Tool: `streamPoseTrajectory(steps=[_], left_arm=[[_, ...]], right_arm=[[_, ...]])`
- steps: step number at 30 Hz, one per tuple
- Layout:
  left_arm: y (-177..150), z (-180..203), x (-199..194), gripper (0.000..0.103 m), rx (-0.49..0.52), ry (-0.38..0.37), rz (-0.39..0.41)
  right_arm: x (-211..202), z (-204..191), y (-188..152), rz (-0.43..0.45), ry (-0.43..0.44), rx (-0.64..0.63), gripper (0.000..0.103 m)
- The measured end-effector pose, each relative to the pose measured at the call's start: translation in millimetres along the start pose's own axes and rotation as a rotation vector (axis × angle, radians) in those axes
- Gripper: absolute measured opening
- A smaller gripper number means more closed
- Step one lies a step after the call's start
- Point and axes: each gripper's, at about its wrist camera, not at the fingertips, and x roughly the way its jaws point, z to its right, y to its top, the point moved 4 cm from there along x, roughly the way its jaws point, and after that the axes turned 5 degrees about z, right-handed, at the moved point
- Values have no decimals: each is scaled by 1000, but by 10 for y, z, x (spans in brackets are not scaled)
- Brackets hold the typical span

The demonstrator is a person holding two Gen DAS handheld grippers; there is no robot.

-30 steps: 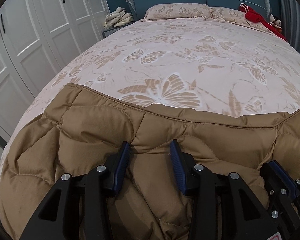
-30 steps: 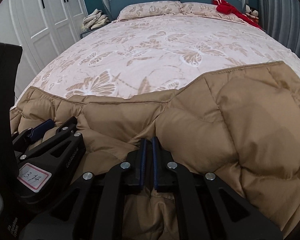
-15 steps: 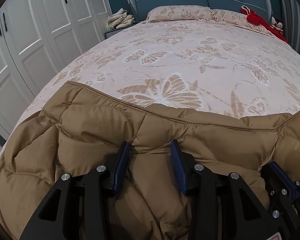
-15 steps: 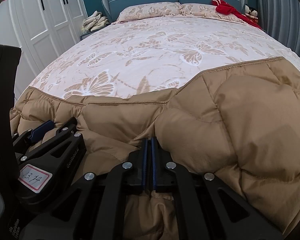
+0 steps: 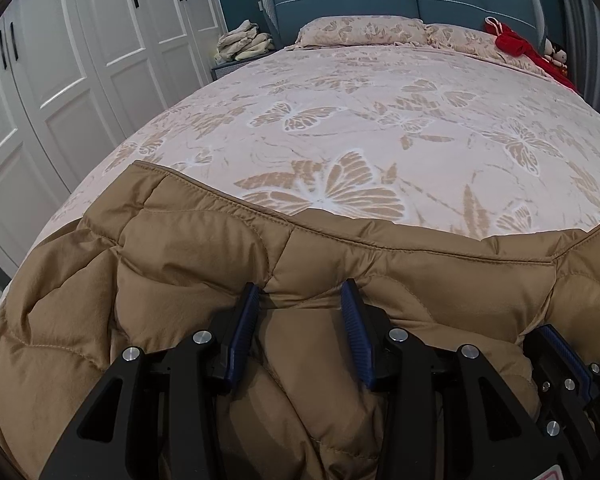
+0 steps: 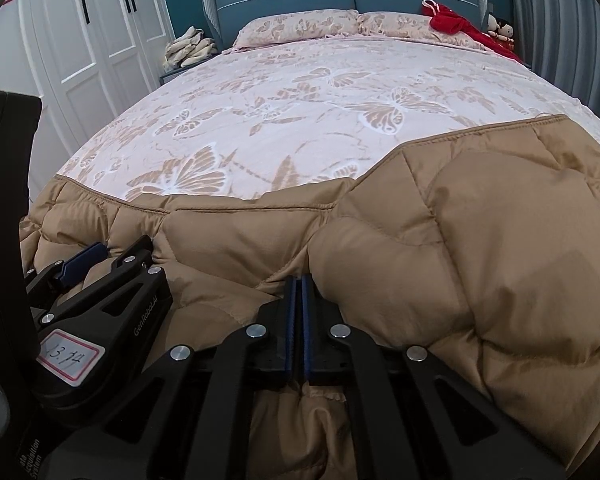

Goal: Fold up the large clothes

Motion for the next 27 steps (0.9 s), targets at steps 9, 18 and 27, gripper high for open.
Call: streamPoseTrajectory(steps=[9, 18, 27], left_arm=[[59, -7, -26, 43, 7, -24, -32], [-37, -1538, -978, 72, -352, -280, -89], [-1045, -2445, -1114, 72, -645, -268, -283]], right_arm=[[2, -13, 15, -10, 2, -2, 0], [-868, -83, 129, -59, 112, 41, 13], [-1491, -425, -511, -126, 164, 45, 13]])
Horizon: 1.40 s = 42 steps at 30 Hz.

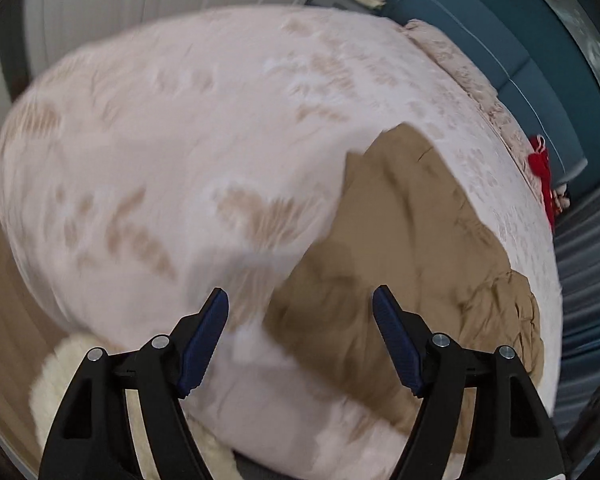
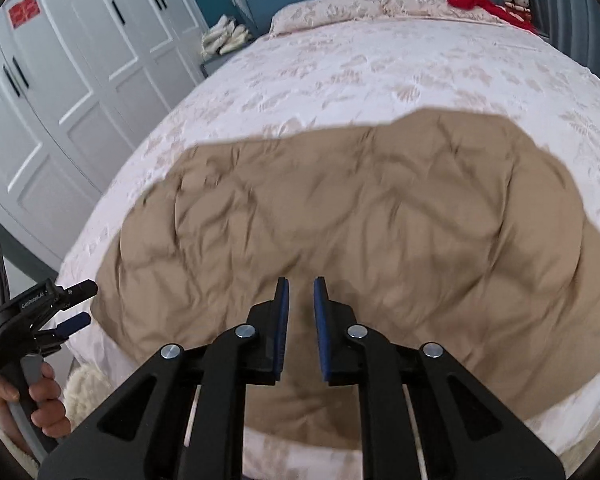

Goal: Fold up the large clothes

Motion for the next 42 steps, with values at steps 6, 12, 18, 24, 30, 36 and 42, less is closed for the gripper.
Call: streamPoseTrajectory(steps=[6, 12, 18, 24, 30, 36, 42], left_arm=[[-157, 101, 292, 81, -21, -56, -60], [-190, 185, 419, 97, -4, -23, -34], [-199, 300, 456, 93, -31, -56, -29], [-108, 606, 101, 21, 33, -157, -3], [-59, 1026, -655, 10, 160, -302, 65], [-356, 1610, -1035, 10, 393, -286, 132], [-532, 1893, -1092, 9, 507, -256, 183]], right_arm=[[199, -61, -221, -54, -12, -10, 13], [362, -5, -331, -74, -20, -23, 12], [454, 7, -384, -72, -19, -55, 11], [463, 17, -379, -73, -15, -47, 11], [382, -85, -337, -122, 29, 20, 12], [513, -444, -473, -170, 113, 54, 12], [418, -304, -365, -233, 212, 124, 14]])
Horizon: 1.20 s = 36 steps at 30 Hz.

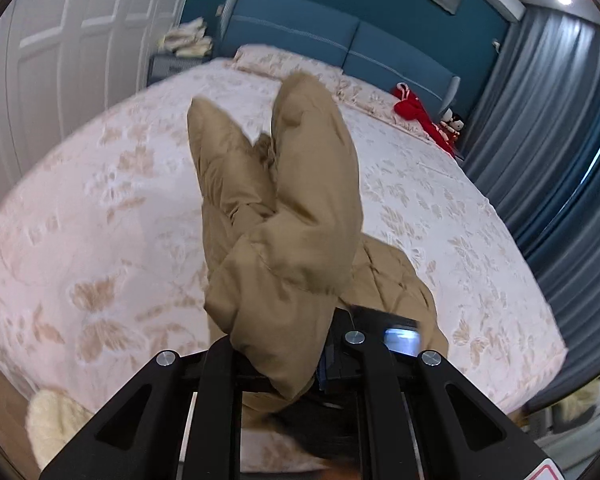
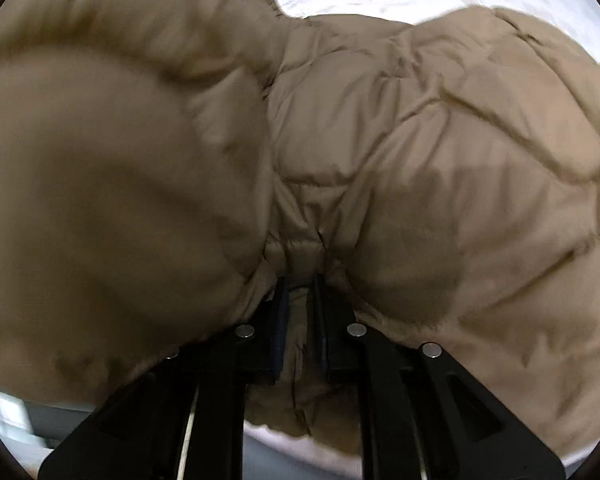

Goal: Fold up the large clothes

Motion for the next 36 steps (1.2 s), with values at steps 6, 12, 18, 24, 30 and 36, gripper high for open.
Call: streamPoseTrajectory(steps=[6, 12, 18, 24, 30, 36], left_arm=[[96, -152, 41, 9, -31, 14, -8], [80, 227, 92, 9, -1, -35, -29], [-100, 927, 381, 9, 101, -121, -123], [-579, 1510, 937, 10, 171, -148, -256], [-1205, 1894, 1307, 10, 266, -169, -381], [-1515, 2057, 1392, 13, 376, -122, -393]], right_arm=[[-826, 440, -253, 27, -64, 29, 13], [-412, 706, -606, -42, -65, 77, 9], [-1082, 904, -472, 12, -46, 134, 13], [-2330, 1335, -364, 175, -250, 69, 13], [-2635, 1441, -231, 222, -283, 94, 14], [-2618, 1644, -91, 225, -266, 131, 20]])
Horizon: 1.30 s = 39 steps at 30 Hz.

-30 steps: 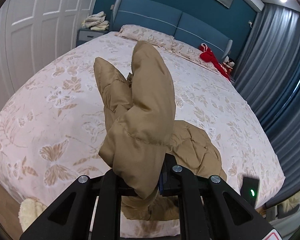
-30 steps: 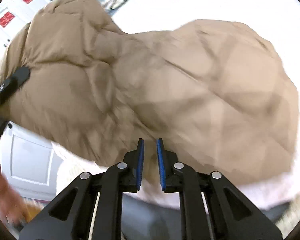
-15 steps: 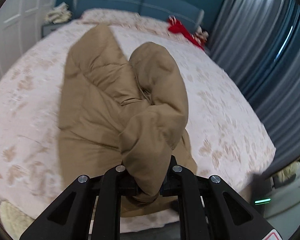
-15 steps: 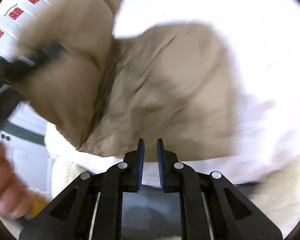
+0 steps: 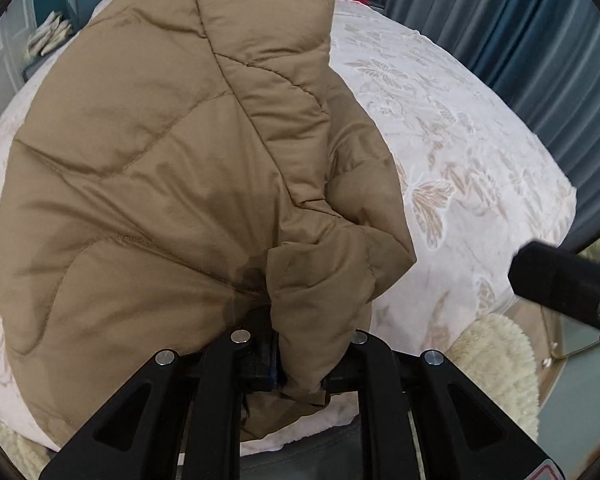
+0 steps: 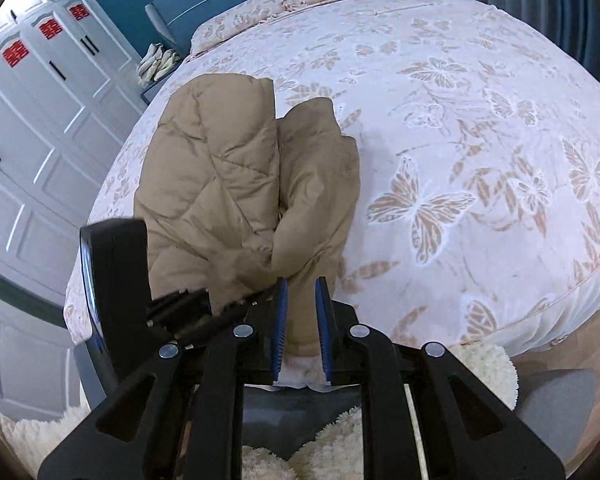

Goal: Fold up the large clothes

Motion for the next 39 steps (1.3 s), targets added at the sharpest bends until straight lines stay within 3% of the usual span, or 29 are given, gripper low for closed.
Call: streamPoseTrajectory(steps=[4, 6, 9, 12, 13, 15, 18, 21, 24, 28, 29, 31, 33, 36, 39], left_arm=[[42, 15, -257, 22, 12, 3, 24], [66, 14, -421, 39, 18, -15, 35], [111, -54, -759, 64, -48, -106, 76], [200, -197, -1127, 68, -89, -153, 142], [248, -261, -1222, 68, -104, -146, 165], [370, -477, -1391, 68, -141, -83, 218], [565, -895, -1461, 68, -189, 73, 257], [716, -1348, -1411, 68, -256, 196, 260], [872, -1613, -1288, 68, -288, 250, 252], [1027, -1690, -1099, 68, -287, 275, 234], [1052, -1696, -1057, 68, -292, 262, 227], [1030, -1735, -1019, 68, -304, 246, 215], [1065, -1680, -927, 68, -299, 238, 208], [1078, -1601, -751, 68, -285, 241, 187], [1065, -1543, -484, 68, -285, 239, 144]], right_arm=[[-75, 80, 127, 17, 36, 19, 32], [-79, 107, 184, 23, 55, 34, 33], [-90, 80, 294, 39, 113, 70, 36], [-92, -16, 446, 52, 167, 86, 37], [-86, -49, 494, 56, 179, 84, 45], [-89, -170, 635, 73, 202, 82, 56], [-2, -377, 864, 89, 205, 63, 57], [159, -525, 1046, 93, 189, 71, 65], [437, -609, 1193, 71, 163, 98, 65], [878, -595, 1311, 35, 80, 135, 65], [977, -583, 1311, 16, 77, 151, 63], [1101, -567, 1291, -9, 85, 167, 28], [1142, -511, 1280, -2, 105, 200, 18], [1139, -373, 1262, 23, 74, 224, 14], [1249, -264, 1210, 40, -46, 164, 14]])
